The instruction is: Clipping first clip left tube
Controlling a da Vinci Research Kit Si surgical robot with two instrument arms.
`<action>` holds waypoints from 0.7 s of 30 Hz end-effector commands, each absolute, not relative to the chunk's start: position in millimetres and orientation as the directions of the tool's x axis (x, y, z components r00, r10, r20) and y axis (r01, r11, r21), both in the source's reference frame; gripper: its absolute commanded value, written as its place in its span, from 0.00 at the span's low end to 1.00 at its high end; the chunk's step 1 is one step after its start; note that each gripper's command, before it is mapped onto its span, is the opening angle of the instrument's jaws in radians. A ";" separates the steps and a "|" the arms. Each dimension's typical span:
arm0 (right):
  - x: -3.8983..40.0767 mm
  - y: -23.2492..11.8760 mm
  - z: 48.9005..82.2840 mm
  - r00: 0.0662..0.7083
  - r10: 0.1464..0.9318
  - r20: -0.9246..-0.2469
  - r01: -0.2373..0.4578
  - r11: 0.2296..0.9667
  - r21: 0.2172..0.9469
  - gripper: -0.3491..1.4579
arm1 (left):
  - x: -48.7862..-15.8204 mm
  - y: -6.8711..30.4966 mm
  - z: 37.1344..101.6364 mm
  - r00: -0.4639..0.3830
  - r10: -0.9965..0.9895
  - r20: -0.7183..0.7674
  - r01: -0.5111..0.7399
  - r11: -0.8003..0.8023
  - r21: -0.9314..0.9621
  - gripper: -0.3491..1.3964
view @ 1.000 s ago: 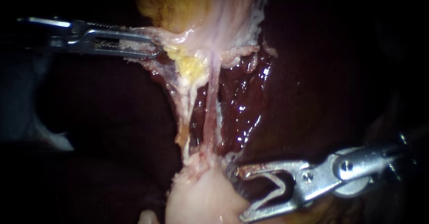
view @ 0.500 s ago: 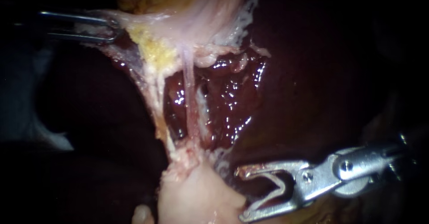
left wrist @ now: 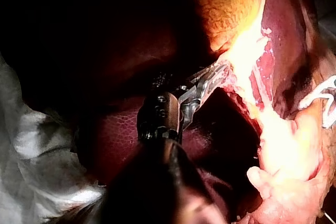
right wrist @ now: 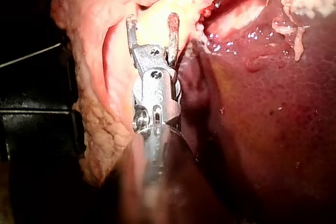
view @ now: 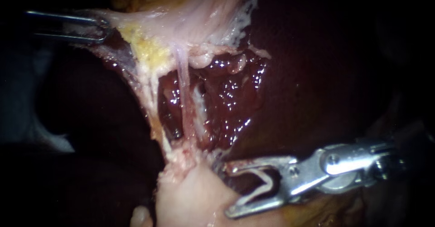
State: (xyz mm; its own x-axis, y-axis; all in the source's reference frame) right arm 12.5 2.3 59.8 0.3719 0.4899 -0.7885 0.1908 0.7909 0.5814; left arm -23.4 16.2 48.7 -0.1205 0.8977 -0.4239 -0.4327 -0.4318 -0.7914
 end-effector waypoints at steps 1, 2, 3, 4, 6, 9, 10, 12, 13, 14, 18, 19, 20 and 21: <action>13.1 2.6 60.1 0.374 0.492 -0.786 0.194 0.788 0.585 0.47 | -23.5 16.1 48.6 -0.119 0.897 -0.425 -0.437 -0.432 -0.789 0.00; 13.6 2.9 60.3 0.374 0.497 -0.783 0.189 0.786 0.589 0.47 | -23.6 16.1 48.6 -0.119 0.897 -0.425 -0.437 -0.431 -0.789 0.00; 14.4 3.3 60.6 0.375 0.502 -0.779 0.185 0.783 0.593 0.47 | -23.6 16.1 48.6 -0.119 0.898 -0.425 -0.437 -0.431 -0.789 0.00; 14.9 3.5 60.9 0.375 0.503 -0.779 0.181 0.784 0.594 0.47 | -23.6 16.1 48.5 -0.119 0.898 -0.424 -0.438 -0.431 -0.789 0.00; 15.9 4.0 61.3 0.375 0.510 -0.774 0.172 0.782 0.599 0.47 | -23.6 16.1 48.4 -0.119 0.898 -0.424 -0.435 -0.431 -0.790 0.00; 17.4 4.7 61.9 0.375 0.513 -0.772 0.163 0.784 0.600 0.47 | -23.7 16.1 48.3 -0.119 0.898 -0.423 -0.436 -0.430 -0.791 0.00; 17.9 5.0 62.1 0.375 0.514 -0.772 0.160 0.784 0.600 0.47 | -23.7 16.1 48.3 -0.119 0.898 -0.423 -0.436 -0.430 -0.791 0.00; 18.5 5.3 62.4 0.375 0.515 -0.771 0.157 0.785 0.600 0.47 | -23.7 16.0 48.1 -0.119 0.899 -0.422 -0.436 -0.429 -0.791 0.00; 18.8 5.5 62.6 0.375 0.515 -0.771 0.155 0.785 0.600 0.47 | -23.7 16.0 48.1 -0.119 0.899 -0.422 -0.436 -0.429 -0.791 0.00; 19.0 5.6 62.8 0.374 0.516 -0.771 0.153 0.785 0.600 0.47 | -23.7 16.0 48.0 -0.116 0.901 -0.417 -0.437 -0.424 -0.793 0.00; 19.6 6.1 63.6 0.375 0.516 -0.771 0.149 0.787 0.599 0.47 | -23.8 15.9 47.9 -0.116 0.902 -0.417 -0.438 -0.423 -0.793 0.00; 19.7 6.2 63.8 0.375 0.515 -0.771 0.148 0.787 0.599 0.47 | -23.8 15.9 47.8 -0.115 0.902 -0.417 -0.438 -0.423 -0.793 0.00; 19.8 6.3 64.0 0.375 0.515 -0.771 0.148 0.788 0.598 0.47 | -23.8 15.9 47.8 -0.115 0.902 -0.417 -0.438 -0.423 -0.794 0.00; 19.9 6.3 64.1 0.375 0.515 -0.771 0.148 0.788 0.598 0.47 | -23.8 15.9 47.8 -0.115 0.902 -0.416 -0.438 -0.422 -0.794 0.00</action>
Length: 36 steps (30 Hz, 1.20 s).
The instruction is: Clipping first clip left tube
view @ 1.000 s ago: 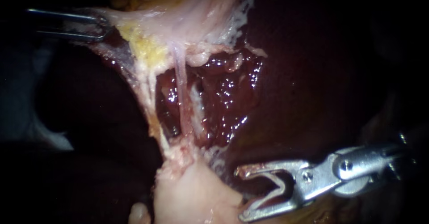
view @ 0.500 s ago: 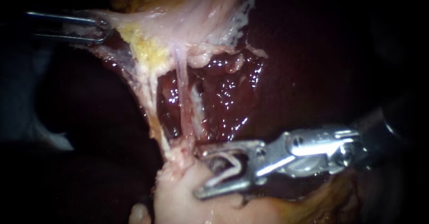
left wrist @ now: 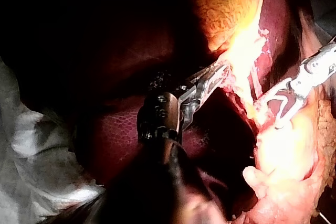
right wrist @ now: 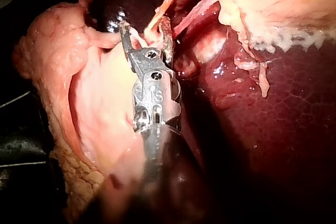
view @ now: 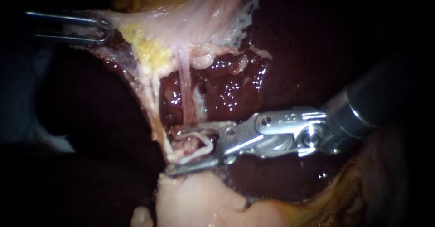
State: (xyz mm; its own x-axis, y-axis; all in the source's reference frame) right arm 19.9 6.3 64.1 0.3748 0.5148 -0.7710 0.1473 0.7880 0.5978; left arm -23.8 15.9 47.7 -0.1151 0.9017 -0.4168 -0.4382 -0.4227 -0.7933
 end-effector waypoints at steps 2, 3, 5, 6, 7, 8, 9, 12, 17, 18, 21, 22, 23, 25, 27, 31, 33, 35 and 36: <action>20.2 6.3 64.4 0.375 0.514 -0.772 0.146 0.789 0.597 0.47 | -23.8 15.9 47.7 -0.115 0.902 -0.416 -0.438 -0.422 -0.794 0.00; 20.4 6.3 64.5 0.375 0.514 -0.772 0.151 0.787 0.598 0.47 | -23.8 15.9 47.7 -0.115 0.902 -0.416 -0.438 -0.422 -0.794 0.00; 20.8 6.2 64.8 0.376 0.512 -0.772 0.160 0.785 0.598 0.47 | -23.8 15.9 47.7 -0.115 0.902 -0.416 -0.438 -0.422 -0.794 0.00; 21.0 6.1 65.0 0.377 0.510 -0.773 0.166 0.784 0.598 0.47 | -23.8 15.9 47.7 -0.115 0.902 -0.416 -0.438 -0.422 -0.794 0.00; 21.2 6.0 65.1 0.377 0.507 -0.775 0.171 0.784 0.596 0.47 | -23.8 15.9 47.7 -0.115 0.902 -0.416 -0.438 -0.422 -0.794 0.00; 21.6 5.9 65.3 0.378 0.502 -0.778 0.182 0.784 0.594 0.47 | -23.8 15.9 47.7 -0.115 0.902 -0.416 -0.438 -0.422 -0.794 0.00; 21.8 5.7 65.5 0.378 0.498 -0.781 0.191 0.783 0.592 0.47 | -23.8 15.9 47.7 -0.115 0.902 -0.416 -0.438 -0.422 -0.794 0.00; 22.6 5.1 66.0 0.374 0.485 -0.791 0.224 0.780 0.584 0.47 | -23.9 15.9 47.7 -0.115 0.902 -0.416 -0.439 -0.422 -0.793 0.00; 23.8 4.3 66.5 0.358 0.469 -0.807 0.277 0.773 0.571 0.46 | -23.9 15.9 47.7 -0.115 0.902 -0.416 -0.439 -0.422 -0.793 0.00; 24.0 4.2 66.6 0.356 0.467 -0.809 0.283 0.771 0.570 0.46 | -23.9 15.9 47.7 -0.115 0.902 -0.416 -0.439 -0.422 -0.793 0.00; 24.6 4.1 66.8 0.345 0.464 -0.816 0.303 0.768 0.565 0.45 | -24.0 15.9 47.7 -0.114 0.902 -0.416 -0.439 -0.422 -0.793 0.00; 24.8 4.0 66.8 0.345 0.463 -0.817 0.306 0.767 0.564 0.45 | -24.0 15.9 47.7 -0.114 0.902 -0.416 -0.439 -0.422 -0.793 0.00; 25.1 4.0 66.8 0.342 0.462 -0.818 0.313 0.765 0.563 0.44 | -24.0 15.9 47.7 -0.114 0.902 -0.416 -0.439 -0.422 -0.793 0.00; 25.4 3.9 66.9 0.339 0.461 -0.820 0.314 0.766 0.561 0.44 | -24.0 15.9 47.7 -0.114 0.902 -0.416 -0.439 -0.422 -0.793 0.00; 25.8 3.8 67.0 0.334 0.463 -0.821 0.315 0.766 0.560 0.44 | -24.0 15.9 47.7 -0.115 0.902 -0.416 -0.437 -0.422 -0.794 0.00; 26.4 3.8 67.1 0.330 0.486 -0.810 0.305 0.757 0.578 0.44 | -24.1 15.9 47.7 -0.115 0.902 -0.415 -0.437 -0.422 -0.794 0.00; 26.6 3.9 67.1 0.330 0.496 -0.803 0.301 0.751 0.588 0.43 | -24.1 15.9 47.7 -0.115 0.902 -0.415 -0.437 -0.422 -0.794 0.00; 26.7 3.9 67.1 0.332 0.511 -0.793 0.295 0.743 0.602 0.43 | -24.1 15.9 47.7 -0.115 0.902 -0.415 -0.437 -0.422 -0.794 0.00; 26.7 3.8 67.0 0.334 0.515 -0.790 0.293 0.739 0.606 0.42 | -24.1 15.9 47.7 -0.115 0.902 -0.415 -0.438 -0.422 -0.794 0.00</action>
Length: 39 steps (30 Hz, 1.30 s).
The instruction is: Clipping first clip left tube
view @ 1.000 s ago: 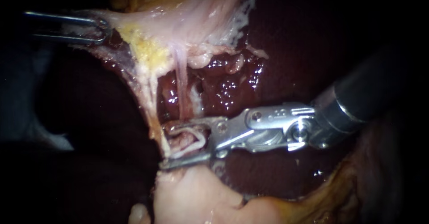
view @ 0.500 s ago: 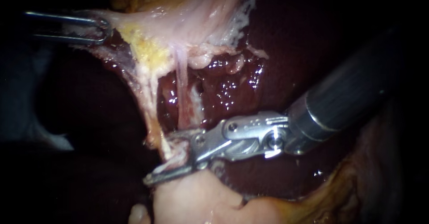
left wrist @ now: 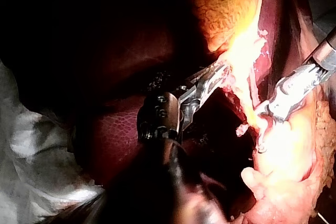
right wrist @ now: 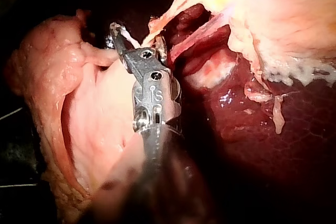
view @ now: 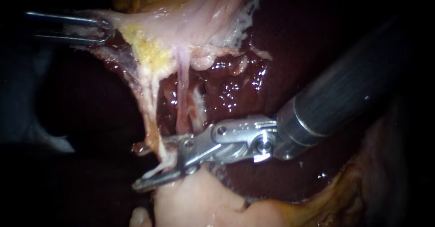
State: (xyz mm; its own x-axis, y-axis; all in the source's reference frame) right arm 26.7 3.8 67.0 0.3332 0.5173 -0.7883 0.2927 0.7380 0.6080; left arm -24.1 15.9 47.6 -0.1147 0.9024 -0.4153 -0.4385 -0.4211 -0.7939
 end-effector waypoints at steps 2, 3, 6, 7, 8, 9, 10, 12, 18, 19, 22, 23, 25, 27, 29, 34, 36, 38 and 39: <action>26.8 3.7 66.9 0.338 0.528 -0.779 0.288 0.730 0.620 0.42 | -24.1 15.9 47.7 -0.115 0.902 -0.415 -0.438 -0.421 -0.794 0.00; 26.8 3.6 66.8 0.340 0.532 -0.775 0.286 0.727 0.624 0.41 | -24.1 15.9 47.7 -0.115 0.902 -0.415 -0.438 -0.421 -0.794 0.00; 27.0 3.2 66.3 0.341 0.535 -0.773 0.287 0.723 0.628 0.41 | -24.1 15.9 47.7 -0.115 0.902 -0.415 -0.438 -0.421 -0.794 0.00; 27.0 3.0 66.1 0.341 0.534 -0.773 0.291 0.722 0.627 0.40 | -24.1 15.9 47.7 -0.115 0.902 -0.415 -0.438 -0.421 -0.794 0.00; 27.1 2.9 66.0 0.342 0.533 -0.774 0.294 0.722 0.627 0.40 | -24.1 15.9 47.7 -0.115 0.902 -0.415 -0.437 -0.422 -0.794 0.00; 27.2 2.7 65.8 0.342 0.532 -0.775 0.299 0.720 0.626 0.40 | -24.1 15.9 47.7 -0.115 0.902 -0.415 -0.437 -0.422 -0.794 0.00; 27.2 2.6 65.6 0.342 0.530 -0.776 0.305 0.719 0.625 0.40 | -24.1 15.9 47.7 -0.115 0.902 -0.415 -0.437 -0.422 -0.794 0.00; 27.3 2.3 65.3 0.343 0.527 -0.778 0.315 0.716 0.623 0.40 | -24.1 15.9 47.7 -0.115 0.902 -0.415 -0.437 -0.422 -0.794 0.00; 27.7 1.5 64.4 0.336 0.525 -0.782 0.334 0.710 0.620 0.39 | -24.1 15.9 47.7 -0.115 0.902 -0.415 -0.437 -0.422 -0.794 0.00; 27.7 1.4 64.3 0.336 0.524 -0.782 0.337 0.709 0.620 0.39 | -24.1 15.9 47.7 -0.115 0.902 -0.415 -0.437 -0.422 -0.794 0.00; 27.8 1.1 64.0 0.334 0.524 -0.784 0.344 0.707 0.618 0.39 | -24.1 15.9 47.7 -0.115 0.902 -0.415 -0.437 -0.422 -0.794 0.00; 27.8 1.0 64.0 0.334 0.523 -0.784 0.344 0.707 0.618 0.39 | -24.1 15.9 47.7 -0.115 0.902 -0.415 -0.437 -0.422 -0.794 0.00; 27.9 1.0 63.9 0.334 0.523 -0.784 0.347 0.705 0.618 0.38 | -24.1 15.9 47.7 -0.115 0.902 -0.415 -0.437 -0.422 -0.794 0.00; 27.9 1.0 63.9 0.334 0.523 -0.784 0.348 0.705 0.618 0.38 | -24.1 16.0 47.7 -0.115 0.902 -0.415 -0.437 -0.421 -0.794 0.00; 27.8 1.0 63.9 0.334 0.523 -0.784 0.348 0.705 0.618 0.36 | -24.1 16.0 47.7 -0.115 0.902 -0.415 -0.437 -0.421 -0.794 0.00; 27.7 1.2 63.9 0.337 0.532 -0.776 0.344 0.698 0.628 0.20 | -24.1 16.0 47.7 -0.115 0.902 -0.415 -0.437 -0.421 -0.795 0.00; 27.7 1.2 63.9 0.339 0.536 -0.773 0.342 0.695 0.633 0.12 | -24.1 16.0 47.7 -0.115 0.902 -0.415 -0.437 -0.421 -0.795 0.00; 27.6 1.1 63.8 0.341 0.540 -0.769 0.341 0.692 0.637 0.04 | -24.1 16.0 47.7 -0.115 0.902 -0.415 -0.437 -0.421 -0.795 0.00; 27.5 1.1 63.8 0.342 0.540 -0.769 0.344 0.690 0.637 0.00 | -24.1 16.0 47.7 -0.115 0.902 -0.415 -0.437 -0.421 -0.795 0.00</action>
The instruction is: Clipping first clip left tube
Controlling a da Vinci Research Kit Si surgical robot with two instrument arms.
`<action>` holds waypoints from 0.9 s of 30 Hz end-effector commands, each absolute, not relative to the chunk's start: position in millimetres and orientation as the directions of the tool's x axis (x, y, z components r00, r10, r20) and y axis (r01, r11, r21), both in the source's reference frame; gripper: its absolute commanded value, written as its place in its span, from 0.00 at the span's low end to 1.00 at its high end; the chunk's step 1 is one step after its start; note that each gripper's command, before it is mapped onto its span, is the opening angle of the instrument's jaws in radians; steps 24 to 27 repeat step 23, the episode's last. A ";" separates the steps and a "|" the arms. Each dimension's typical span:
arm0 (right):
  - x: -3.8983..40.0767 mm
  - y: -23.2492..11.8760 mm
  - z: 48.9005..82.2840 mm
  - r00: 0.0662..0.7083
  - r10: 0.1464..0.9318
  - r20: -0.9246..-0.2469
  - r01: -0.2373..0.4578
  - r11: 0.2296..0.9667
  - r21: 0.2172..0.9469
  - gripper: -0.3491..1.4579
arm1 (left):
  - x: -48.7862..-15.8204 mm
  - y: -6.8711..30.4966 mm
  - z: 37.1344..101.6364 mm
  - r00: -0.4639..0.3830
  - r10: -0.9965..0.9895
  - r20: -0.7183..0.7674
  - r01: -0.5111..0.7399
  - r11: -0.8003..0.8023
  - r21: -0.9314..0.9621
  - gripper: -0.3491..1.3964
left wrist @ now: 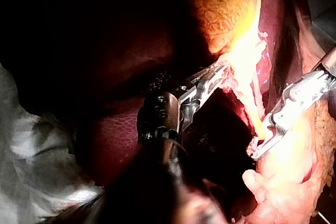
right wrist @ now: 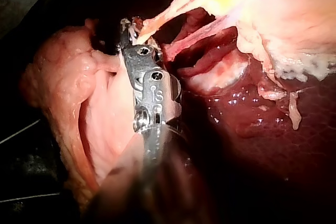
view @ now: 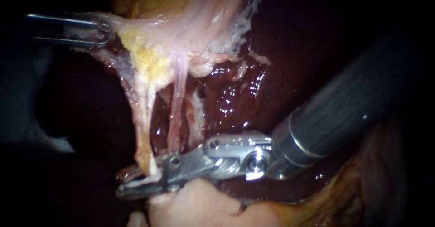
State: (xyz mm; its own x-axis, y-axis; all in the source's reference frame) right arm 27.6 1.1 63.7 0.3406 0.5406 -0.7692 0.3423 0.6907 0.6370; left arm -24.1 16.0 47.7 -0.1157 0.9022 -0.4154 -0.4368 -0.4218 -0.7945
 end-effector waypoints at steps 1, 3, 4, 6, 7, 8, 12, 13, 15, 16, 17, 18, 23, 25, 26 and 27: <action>27.5 1.0 63.8 0.340 0.541 -0.770 0.348 0.688 0.637 0.00 | -24.1 16.0 47.7 -0.115 0.902 -0.415 -0.437 -0.421 -0.795 0.00; 27.5 1.0 63.8 0.347 0.541 -0.766 0.346 0.685 0.641 0.00 | -24.1 16.0 47.7 -0.115 0.902 -0.415 -0.437 -0.421 -0.795 0.00; 27.5 1.0 63.9 0.355 0.552 -0.754 0.341 0.675 0.654 0.00 | -24.1 16.0 47.7 -0.115 0.902 -0.415 -0.437 -0.421 -0.795 0.00; 27.5 0.9 63.9 0.364 0.551 -0.751 0.349 0.667 0.658 0.00 | -24.1 16.1 47.7 -0.115 0.902 -0.415 -0.437 -0.421 -0.795 0.00; 27.5 0.9 64.0 0.365 0.548 -0.753 0.355 0.665 0.657 0.00 | -24.1 16.1 47.7 -0.115 0.902 -0.415 -0.437 -0.421 -0.795 0.00; 27.5 0.8 64.0 0.371 0.543 -0.753 0.360 0.664 0.656 0.00 | -24.1 16.1 47.7 -0.115 0.902 -0.415 -0.437 -0.421 -0.795 0.00; 27.5 0.7 64.0 0.376 0.534 -0.757 0.372 0.662 0.651 0.00 | -24.1 16.1 47.7 -0.115 0.902 -0.415 -0.437 -0.421 -0.795 0.00; 27.5 0.7 64.1 0.376 0.534 -0.758 0.371 0.663 0.651 0.00 | -24.1 16.1 47.7 -0.115 0.902 -0.415 -0.437 -0.421 -0.795 0.00; 27.5 0.7 64.1 0.376 0.534 -0.758 0.370 0.663 0.651 0.00 | -24.1 16.1 47.7 -0.115 0.902 -0.415 -0.437 -0.421 -0.795 0.00; 27.5 0.7 64.1 0.376 0.534 -0.758 0.371 0.663 0.651 0.00 | -24.1 16.1 47.7 -0.115 0.902 -0.415 -0.437 -0.421 -0.795 0.00; 27.5 0.7 64.1 0.376 0.534 -0.757 0.370 0.663 0.651 0.00 | -24.1 16.1 47.7 -0.115 0.902 -0.415 -0.437 -0.421 -0.795 0.00; 27.5 0.8 64.1 0.376 0.534 -0.757 0.370 0.663 0.651 0.00 | -24.1 16.1 47.8 -0.115 0.902 -0.415 -0.437 -0.421 -0.795 0.00; 27.4 0.8 64.2 0.376 0.534 -0.758 0.371 0.663 0.651 0.00 | -24.2 16.2 47.8 -0.115 0.903 -0.415 -0.437 -0.421 -0.795 0.00; 27.4 0.8 64.2 0.376 0.534 -0.758 0.371 0.663 0.651 0.00 | -24.2 16.2 47.8 -0.115 0.903 -0.415 -0.437 -0.421 -0.795 0.00; 27.4 0.8 64.2 0.376 0.534 -0.758 0.371 0.663 0.651 0.00 | -24.2 16.2 47.8 -0.115 0.903 -0.415 -0.437 -0.421 -0.795 0.00; 27.4 0.8 64.2 0.376 0.534 -0.758 0.371 0.663 0.651 0.00 | -24.2 16.2 47.8 -0.115 0.903 -0.415 -0.437 -0.421 -0.795 0.00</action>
